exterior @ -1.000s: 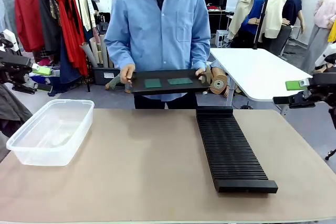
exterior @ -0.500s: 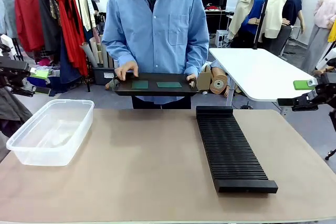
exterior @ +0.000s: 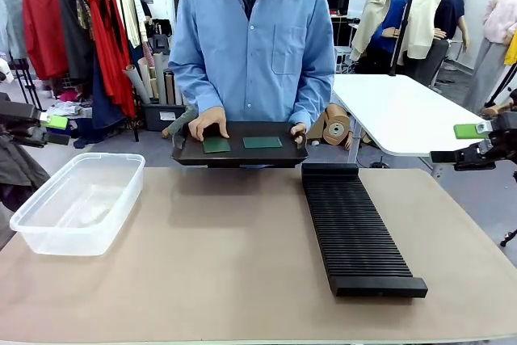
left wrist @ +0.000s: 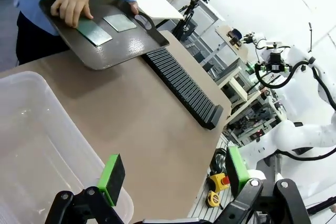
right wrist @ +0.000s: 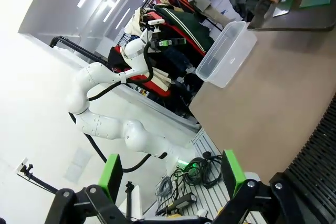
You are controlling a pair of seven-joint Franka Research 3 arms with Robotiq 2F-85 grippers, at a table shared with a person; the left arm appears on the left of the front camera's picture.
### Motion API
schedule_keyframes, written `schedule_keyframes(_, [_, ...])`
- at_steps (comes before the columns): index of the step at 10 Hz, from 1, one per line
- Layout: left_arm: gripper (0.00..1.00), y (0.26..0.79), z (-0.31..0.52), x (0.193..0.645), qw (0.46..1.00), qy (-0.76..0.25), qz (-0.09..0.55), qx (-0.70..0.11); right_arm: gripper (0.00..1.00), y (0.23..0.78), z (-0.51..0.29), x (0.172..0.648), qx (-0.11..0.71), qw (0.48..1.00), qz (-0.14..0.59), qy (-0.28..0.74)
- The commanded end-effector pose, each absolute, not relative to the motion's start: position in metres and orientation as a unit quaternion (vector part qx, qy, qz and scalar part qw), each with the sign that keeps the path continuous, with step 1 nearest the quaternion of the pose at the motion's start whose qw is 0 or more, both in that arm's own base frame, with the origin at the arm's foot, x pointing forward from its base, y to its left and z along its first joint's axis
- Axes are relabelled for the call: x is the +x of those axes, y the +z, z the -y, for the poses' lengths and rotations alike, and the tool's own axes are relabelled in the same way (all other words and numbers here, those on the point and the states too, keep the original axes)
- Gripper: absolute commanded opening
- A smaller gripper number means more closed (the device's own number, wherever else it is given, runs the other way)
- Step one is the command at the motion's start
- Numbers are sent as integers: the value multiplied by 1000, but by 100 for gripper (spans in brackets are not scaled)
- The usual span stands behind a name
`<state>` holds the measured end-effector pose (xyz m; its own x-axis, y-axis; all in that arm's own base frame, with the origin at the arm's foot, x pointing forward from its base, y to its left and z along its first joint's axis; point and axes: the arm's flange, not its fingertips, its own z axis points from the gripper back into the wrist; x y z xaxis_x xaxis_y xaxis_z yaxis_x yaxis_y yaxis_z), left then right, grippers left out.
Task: Sort PCBs into racks and boxes based on the side picked up.
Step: Pick up the Blank PCB handed by the Human.
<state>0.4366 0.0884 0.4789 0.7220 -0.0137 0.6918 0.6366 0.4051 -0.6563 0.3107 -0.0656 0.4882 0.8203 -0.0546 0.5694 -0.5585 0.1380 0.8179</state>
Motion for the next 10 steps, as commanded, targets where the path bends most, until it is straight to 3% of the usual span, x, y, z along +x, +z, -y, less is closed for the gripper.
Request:
schedule_keyframes(1, [100,476,-84,433,771,-210,319,-509,100,490,56,305,626,713,272,160])
schedule_keyframes(2, [100,477,-83,434,769,-208,319,-514,100,488,66,311,632,714,242,176])
schedule_keyframes(10, [100,478,-88,436,779,-208,308,-505,100,488,66,311,632,714,242,176])
